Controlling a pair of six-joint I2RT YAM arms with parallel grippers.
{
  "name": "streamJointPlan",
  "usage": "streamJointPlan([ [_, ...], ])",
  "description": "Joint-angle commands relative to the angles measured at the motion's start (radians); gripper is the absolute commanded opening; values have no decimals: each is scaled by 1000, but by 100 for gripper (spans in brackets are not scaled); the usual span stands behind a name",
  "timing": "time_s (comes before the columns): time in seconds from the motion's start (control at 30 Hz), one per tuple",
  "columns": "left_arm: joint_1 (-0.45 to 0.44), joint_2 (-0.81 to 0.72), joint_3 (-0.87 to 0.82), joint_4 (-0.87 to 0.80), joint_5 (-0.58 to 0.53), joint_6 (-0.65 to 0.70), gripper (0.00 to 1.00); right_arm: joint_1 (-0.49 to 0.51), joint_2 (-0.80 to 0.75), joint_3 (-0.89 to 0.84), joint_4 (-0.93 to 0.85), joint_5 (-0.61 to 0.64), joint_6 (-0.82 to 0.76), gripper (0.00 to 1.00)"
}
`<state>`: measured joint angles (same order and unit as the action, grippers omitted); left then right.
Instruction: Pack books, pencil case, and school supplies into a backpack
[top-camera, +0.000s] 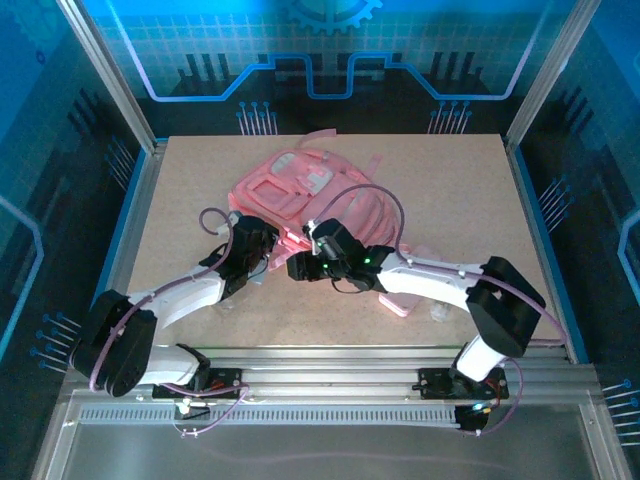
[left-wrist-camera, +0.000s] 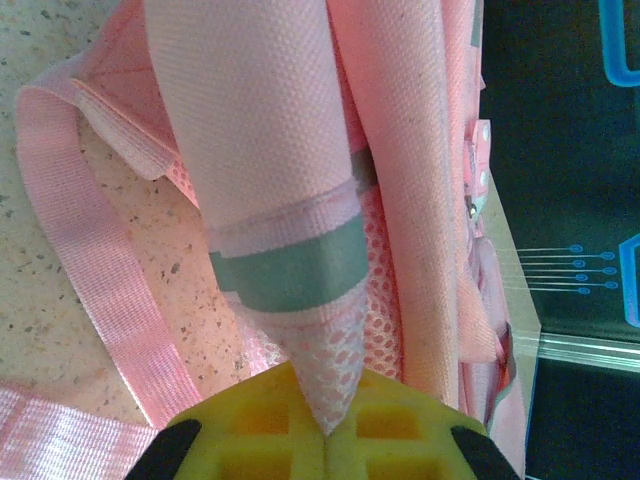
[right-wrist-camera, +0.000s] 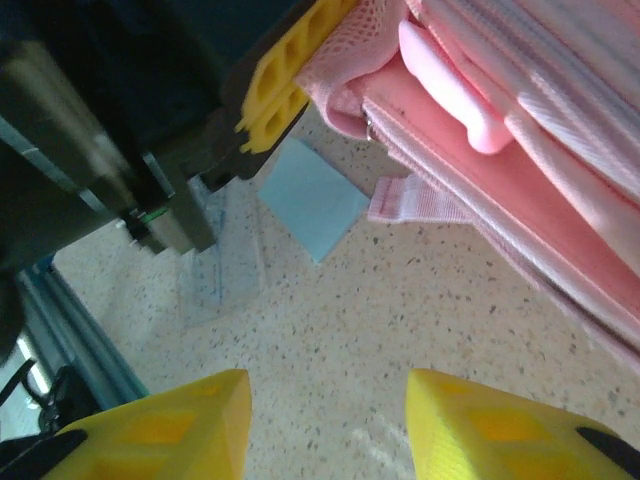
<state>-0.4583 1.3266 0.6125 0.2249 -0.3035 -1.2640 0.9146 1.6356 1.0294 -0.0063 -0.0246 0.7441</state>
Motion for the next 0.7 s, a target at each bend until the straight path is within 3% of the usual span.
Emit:
streamJointPlan([
  [0.0,-16,-57,28,24,-25,-48,0,17,61,39,85,46,12,46],
  [0.1,-23,-68,38,6,-23,-57,0,27,117,65,83,99,-7,47],
  [0.27,-31,-103,45,-40,-5,-66,0,24,174,90,86,324,-99,49],
  [0.4,-37,-138,46,-91,9,-74,0,26,219,126,127,435,-208,50],
  [0.67,-62,-160,47,-127,43,-109,0,22,291,195,246,421,-288,46],
])
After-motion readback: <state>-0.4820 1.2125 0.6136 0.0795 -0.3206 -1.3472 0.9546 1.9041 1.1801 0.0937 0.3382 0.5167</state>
